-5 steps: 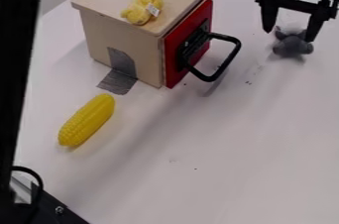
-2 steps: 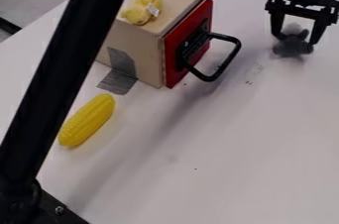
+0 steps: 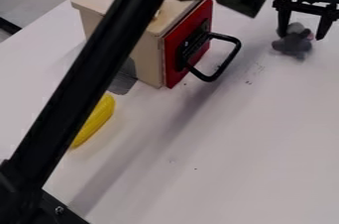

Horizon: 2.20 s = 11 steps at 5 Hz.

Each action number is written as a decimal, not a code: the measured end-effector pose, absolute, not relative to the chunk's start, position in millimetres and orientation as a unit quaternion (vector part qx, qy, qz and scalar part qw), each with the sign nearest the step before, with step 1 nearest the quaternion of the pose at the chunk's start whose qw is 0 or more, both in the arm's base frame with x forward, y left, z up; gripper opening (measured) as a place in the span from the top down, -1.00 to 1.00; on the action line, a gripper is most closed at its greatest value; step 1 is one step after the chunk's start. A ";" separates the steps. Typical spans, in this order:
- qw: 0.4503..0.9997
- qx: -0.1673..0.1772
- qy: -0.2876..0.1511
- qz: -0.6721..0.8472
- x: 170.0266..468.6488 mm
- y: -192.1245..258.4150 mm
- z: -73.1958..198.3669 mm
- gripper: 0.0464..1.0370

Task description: Take the rabbit toy from the top part and moved to the bottom part of the table.

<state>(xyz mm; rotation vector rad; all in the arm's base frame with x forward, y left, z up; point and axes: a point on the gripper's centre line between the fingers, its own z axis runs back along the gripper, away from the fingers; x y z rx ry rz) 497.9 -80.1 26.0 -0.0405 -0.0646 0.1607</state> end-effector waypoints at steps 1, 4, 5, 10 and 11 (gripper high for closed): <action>0.997 0.001 -0.018 0.075 494.5 -73.4 15.5 -0.90; 0.999 0.014 -0.005 0.050 462.1 -66.0 8.5 -0.10; 0.997 -0.003 -0.060 0.049 455.9 -68.9 50.1 -0.09; 0.994 0.005 -0.067 0.083 234.0 -37.1 71.6 -0.09; 0.992 0.010 -0.054 0.111 207.1 -18.7 57.4 -0.09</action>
